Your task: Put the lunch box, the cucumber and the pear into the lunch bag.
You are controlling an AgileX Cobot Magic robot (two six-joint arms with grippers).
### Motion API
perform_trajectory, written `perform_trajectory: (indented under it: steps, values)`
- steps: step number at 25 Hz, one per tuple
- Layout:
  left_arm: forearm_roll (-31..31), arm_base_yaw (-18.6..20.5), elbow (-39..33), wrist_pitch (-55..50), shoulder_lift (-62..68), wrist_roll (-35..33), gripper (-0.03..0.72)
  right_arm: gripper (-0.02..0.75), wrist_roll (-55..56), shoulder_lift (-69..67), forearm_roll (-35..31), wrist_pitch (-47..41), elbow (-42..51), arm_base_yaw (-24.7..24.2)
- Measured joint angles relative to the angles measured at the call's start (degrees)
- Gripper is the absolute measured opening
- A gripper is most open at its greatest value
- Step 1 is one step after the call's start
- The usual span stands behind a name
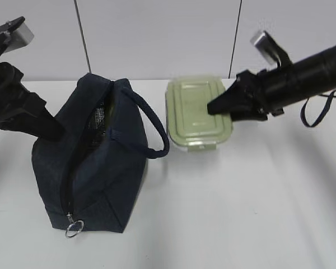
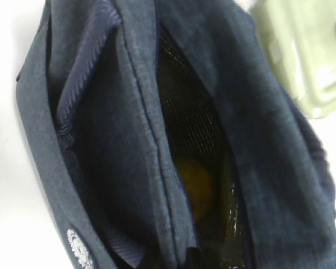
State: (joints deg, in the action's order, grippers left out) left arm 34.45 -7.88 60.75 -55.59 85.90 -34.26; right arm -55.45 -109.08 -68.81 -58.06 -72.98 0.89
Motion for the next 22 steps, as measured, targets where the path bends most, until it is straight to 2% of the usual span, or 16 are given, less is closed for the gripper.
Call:
perform_trajectory:
  steps: [5,8,12,18,20,22]
  values:
    - [-0.1,0.0,0.0,0.0,0.0,0.0,0.021,0.348,3.9,4.3,-4.0,-1.9,-7.8,3.8]
    - [-0.1,0.0,0.0,0.0,0.0,0.0,0.021,0.347,6.8,4.4,-4.3,-1.2,-12.2,8.7]
    - [0.5,0.0,0.0,0.1,0.0,0.0,0.021,0.347,9.6,4.4,-3.3,3.6,-13.1,15.5]
    - [1.1,0.0,0.0,0.4,0.0,0.0,0.021,0.347,14.6,3.8,2.5,9.3,-13.1,21.9]
    - [1.1,0.0,0.0,0.4,0.0,0.1,0.021,0.347,19.2,3.4,7.6,11.0,-13.1,23.2]
    - [1.1,0.0,0.0,0.5,0.0,0.1,0.021,0.347,26.6,3.1,17.4,11.4,-13.2,23.9]
